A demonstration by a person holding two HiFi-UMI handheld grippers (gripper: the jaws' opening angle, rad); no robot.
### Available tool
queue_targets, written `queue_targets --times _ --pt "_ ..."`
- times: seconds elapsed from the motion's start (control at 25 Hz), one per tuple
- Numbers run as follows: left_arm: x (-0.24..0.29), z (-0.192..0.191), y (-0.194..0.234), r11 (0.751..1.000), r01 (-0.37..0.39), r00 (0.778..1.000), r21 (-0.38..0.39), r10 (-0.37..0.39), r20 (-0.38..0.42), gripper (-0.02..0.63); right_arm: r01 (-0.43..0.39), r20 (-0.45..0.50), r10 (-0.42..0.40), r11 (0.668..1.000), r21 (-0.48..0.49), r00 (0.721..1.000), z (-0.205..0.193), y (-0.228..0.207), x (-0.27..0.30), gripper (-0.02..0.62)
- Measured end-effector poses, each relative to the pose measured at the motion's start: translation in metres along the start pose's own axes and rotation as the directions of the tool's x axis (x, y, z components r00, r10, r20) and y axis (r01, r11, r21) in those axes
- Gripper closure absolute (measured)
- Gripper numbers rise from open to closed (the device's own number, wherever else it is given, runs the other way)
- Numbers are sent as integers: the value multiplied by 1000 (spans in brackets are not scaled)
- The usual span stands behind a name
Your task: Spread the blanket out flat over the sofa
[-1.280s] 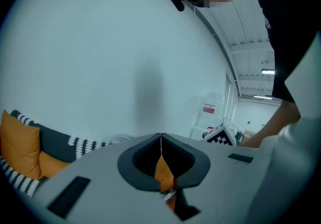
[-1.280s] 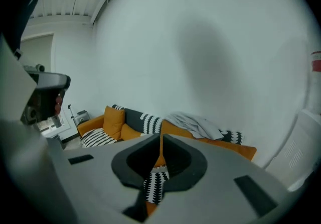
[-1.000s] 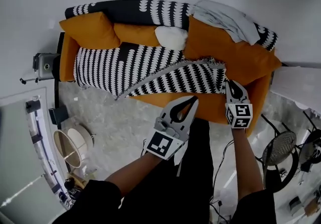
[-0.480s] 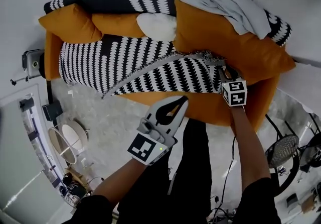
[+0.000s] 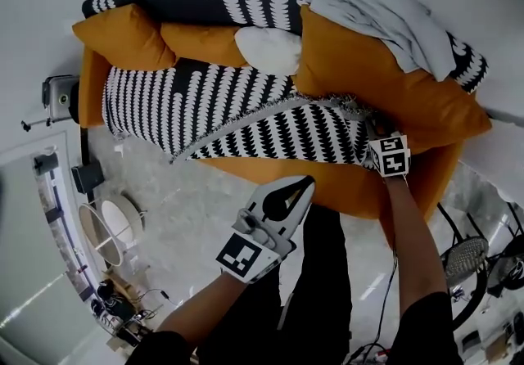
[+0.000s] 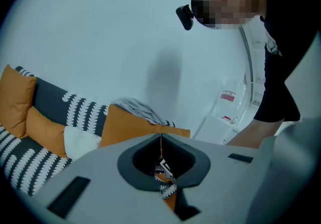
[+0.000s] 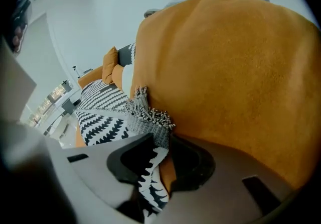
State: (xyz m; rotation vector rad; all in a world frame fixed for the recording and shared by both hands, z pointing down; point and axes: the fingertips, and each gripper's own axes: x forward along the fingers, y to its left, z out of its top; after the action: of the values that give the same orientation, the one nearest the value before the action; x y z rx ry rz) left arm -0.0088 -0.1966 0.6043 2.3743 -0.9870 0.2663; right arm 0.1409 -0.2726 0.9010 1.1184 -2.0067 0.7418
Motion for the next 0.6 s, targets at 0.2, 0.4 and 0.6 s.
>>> queue_targets --times 0.2,0.4,0.6 --pt "-5 -1 -8 1000 6 1000 18 -6 -10 589 -33 -47 33 999 -1 998 -10 13 0 540" --pt "-13 10 -20 999 34 998 19 -35 55 589 -27 -24 28 999 32 999 -9 14 -19 554" --pt "-22 9 -32 998 51 999 45 -51 -10 589 -80 -9 81 995 67 997 -18 32 -61 555"
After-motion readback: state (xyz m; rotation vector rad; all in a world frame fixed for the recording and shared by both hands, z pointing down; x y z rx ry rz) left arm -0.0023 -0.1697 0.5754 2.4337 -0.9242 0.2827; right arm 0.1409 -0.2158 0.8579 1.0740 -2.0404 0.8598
